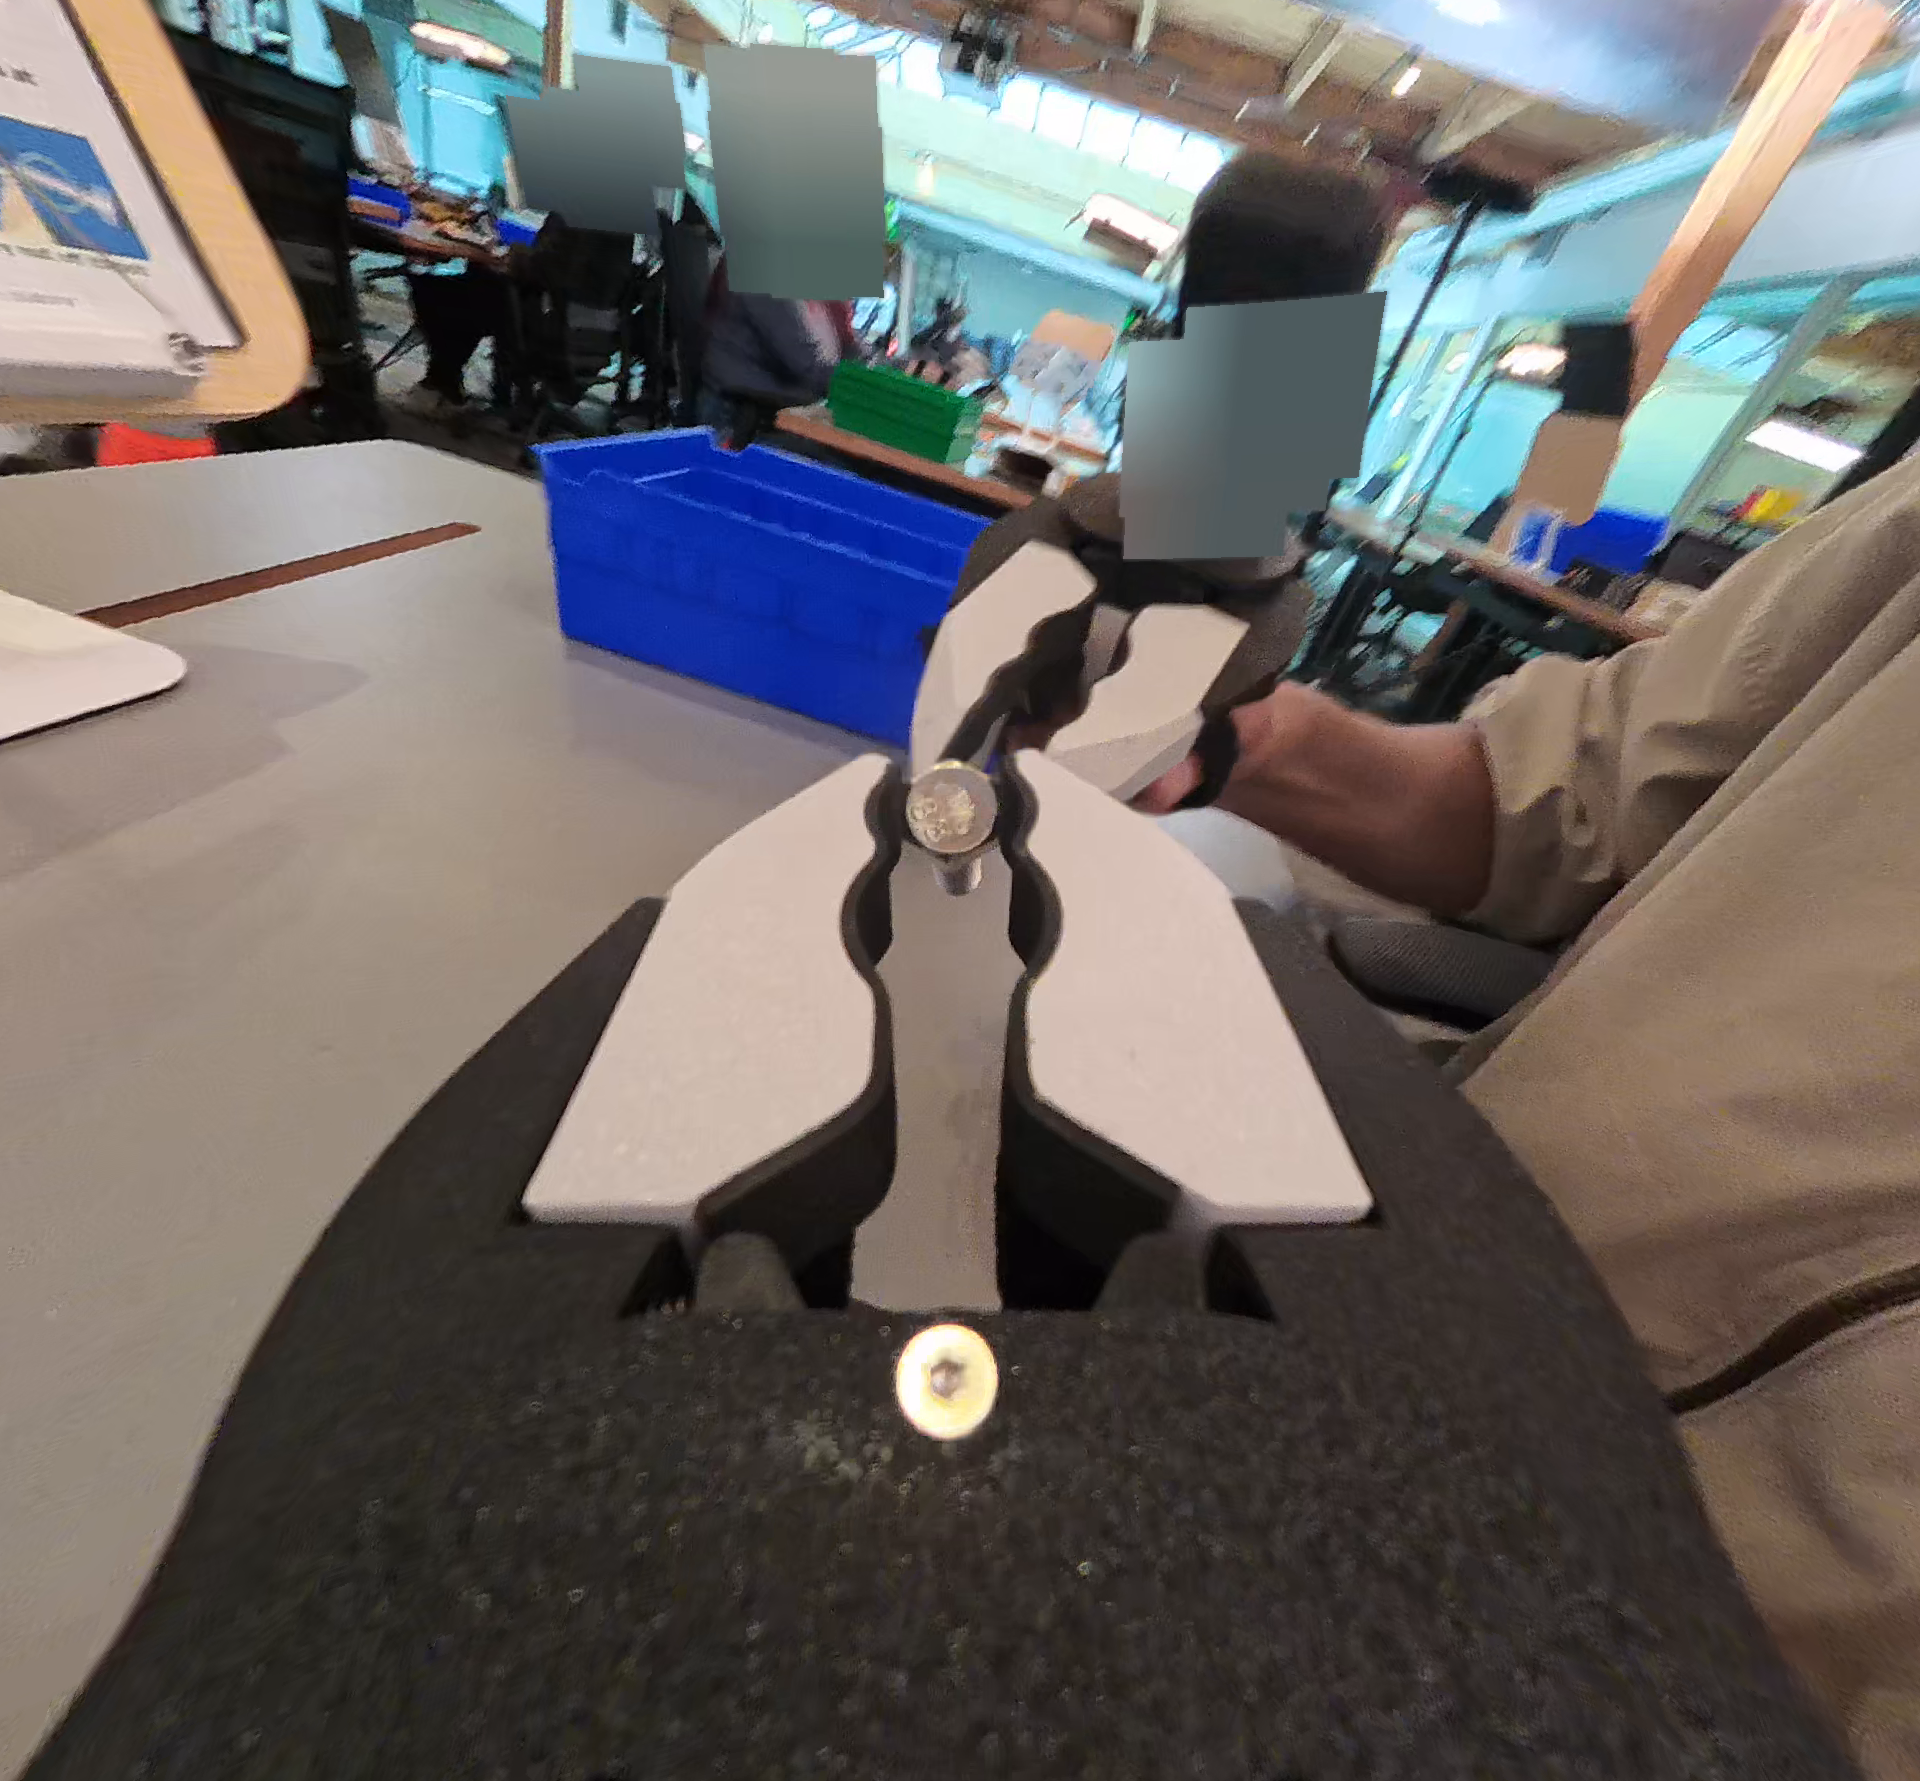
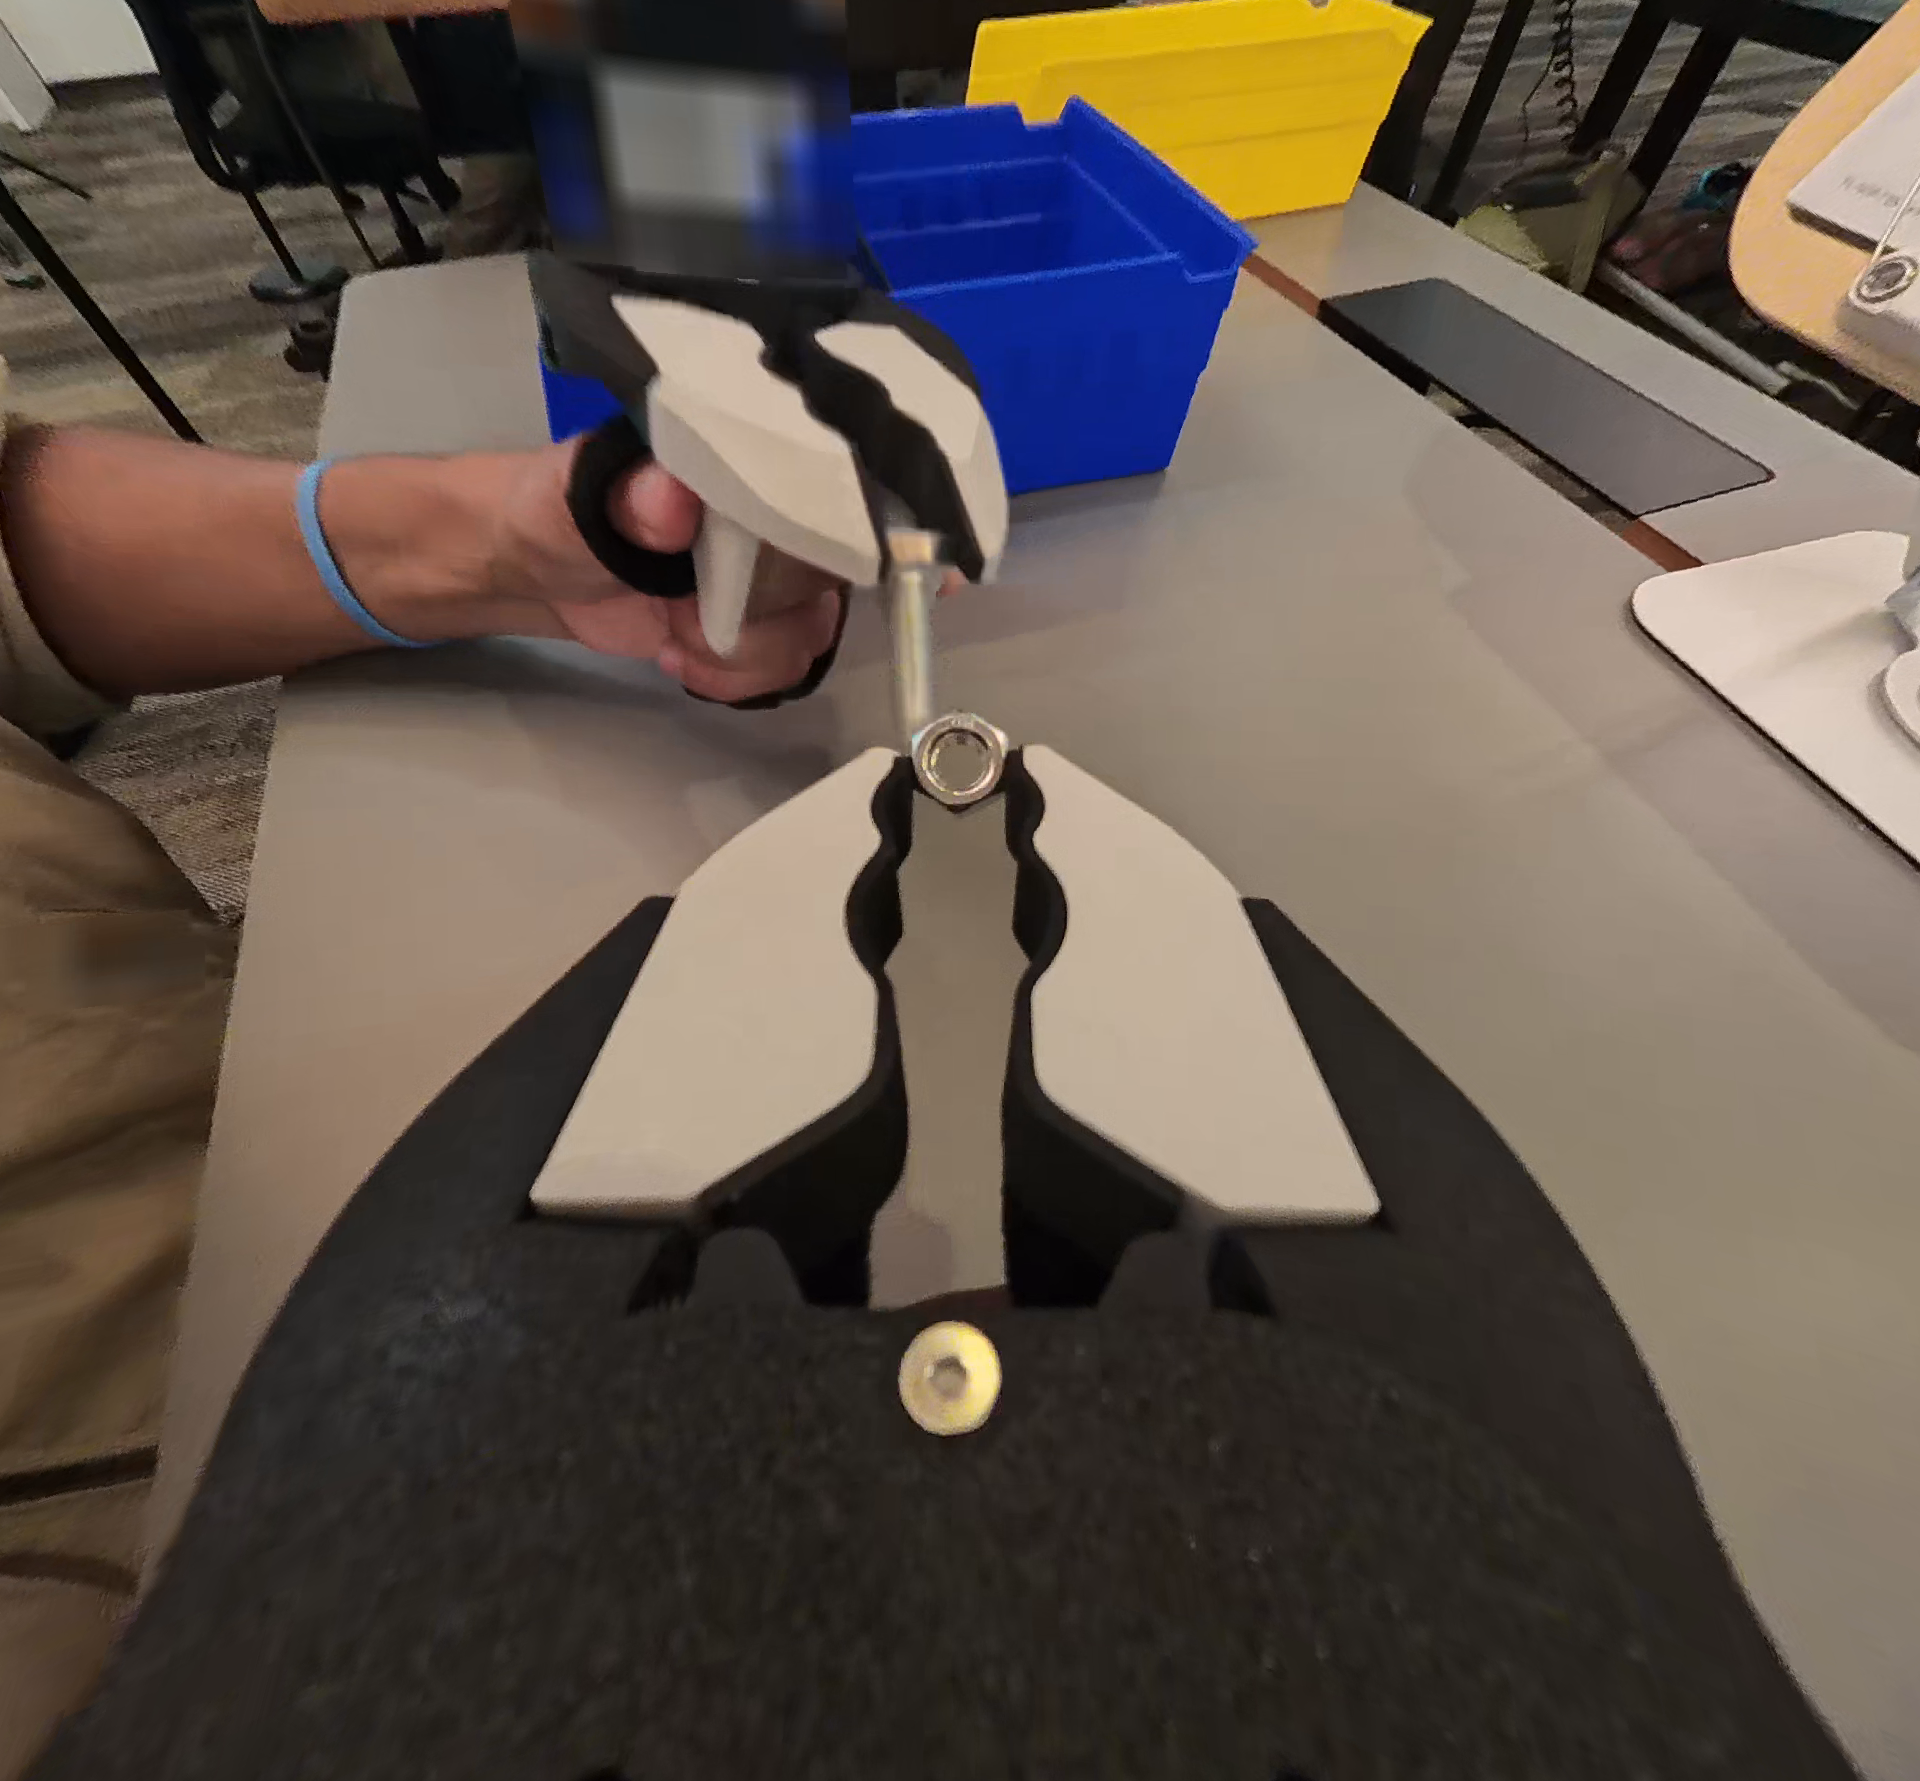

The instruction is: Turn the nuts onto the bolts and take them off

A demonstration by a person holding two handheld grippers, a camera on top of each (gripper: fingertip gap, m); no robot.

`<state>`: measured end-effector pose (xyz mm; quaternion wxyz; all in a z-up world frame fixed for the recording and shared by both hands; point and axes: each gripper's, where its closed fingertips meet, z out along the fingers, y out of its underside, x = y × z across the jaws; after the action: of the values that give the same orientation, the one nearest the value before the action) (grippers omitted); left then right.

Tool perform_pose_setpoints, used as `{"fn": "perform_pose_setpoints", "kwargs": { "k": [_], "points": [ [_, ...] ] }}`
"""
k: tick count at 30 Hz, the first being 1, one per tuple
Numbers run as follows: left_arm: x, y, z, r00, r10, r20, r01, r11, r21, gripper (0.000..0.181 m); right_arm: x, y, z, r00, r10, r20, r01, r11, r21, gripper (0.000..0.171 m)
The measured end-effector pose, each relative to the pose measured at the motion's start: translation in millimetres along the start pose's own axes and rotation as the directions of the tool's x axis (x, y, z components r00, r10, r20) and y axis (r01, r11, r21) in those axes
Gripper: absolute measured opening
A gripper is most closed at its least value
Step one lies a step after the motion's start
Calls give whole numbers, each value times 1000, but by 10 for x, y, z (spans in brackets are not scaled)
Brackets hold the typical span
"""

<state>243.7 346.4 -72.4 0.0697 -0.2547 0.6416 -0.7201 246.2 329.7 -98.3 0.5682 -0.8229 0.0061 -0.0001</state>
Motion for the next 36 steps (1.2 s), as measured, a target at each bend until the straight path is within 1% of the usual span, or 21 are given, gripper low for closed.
{"fn": "perform_pose_setpoints", "kwargs": {
  "k": [2, 4, 6, 10, 18, 24, 27, 31, 34, 36],
  "points": [
    [6, -58, -18, 1000, -24, -19, 24, 999, 32, 17, 24, 80, 0, 999, -35, -18, 35, 998, -48, 17],
    [41, -121, -42, 998, -36, -48, 39, 997, 64, 17, -38, 206, 60, 999, -49, 7, 49, 993, -105, 17],
    [81, -145, -38, 995, -56, -80, 62, 995, 81, 17, -142, 223, 148, 998, -47, 33, 51, 994, -100, 17],
    [92, -21, 16, 997, -30, -71, 32, 999, 22, 17, -176, 92, 188, 999, -31, 32, 32, 999, -42, 17],
    [123, 41, 49, 997, 12, -71, -13, 1000, -22, 17, -66, -28, -32, 1000, 19, 12, -20, 999, 26, 17],
    [203, 164, 115, 994, 37, -102, -45, 996, -81, 17, -69, -213, -159, 992, 101, 78, -111, 983, 146, 17],
    [230, 196, 134, 993, 50, -106, -60, 994, -93, 17, -108, -265, -170, 989, 107, 105, -124, 978, 169, 17],
    [241, 209, 127, 991, 79, -105, -91, 990, -108, 17, -80, -278, -221, 994, 58, 96, -73, 985, 159, 17],
    [247, 248, 117, 988, 116, -103, -131, 981, -145, 17, -145, -310, -280, 988, -52, 143, 37, 994, 106, 17],
    [331, 274, 127, 984, 84, -158, -109, 982, -155, 17, -276, -374, -313, 965, -126, 228, 103, 988, 112, 17]
  ]
}}
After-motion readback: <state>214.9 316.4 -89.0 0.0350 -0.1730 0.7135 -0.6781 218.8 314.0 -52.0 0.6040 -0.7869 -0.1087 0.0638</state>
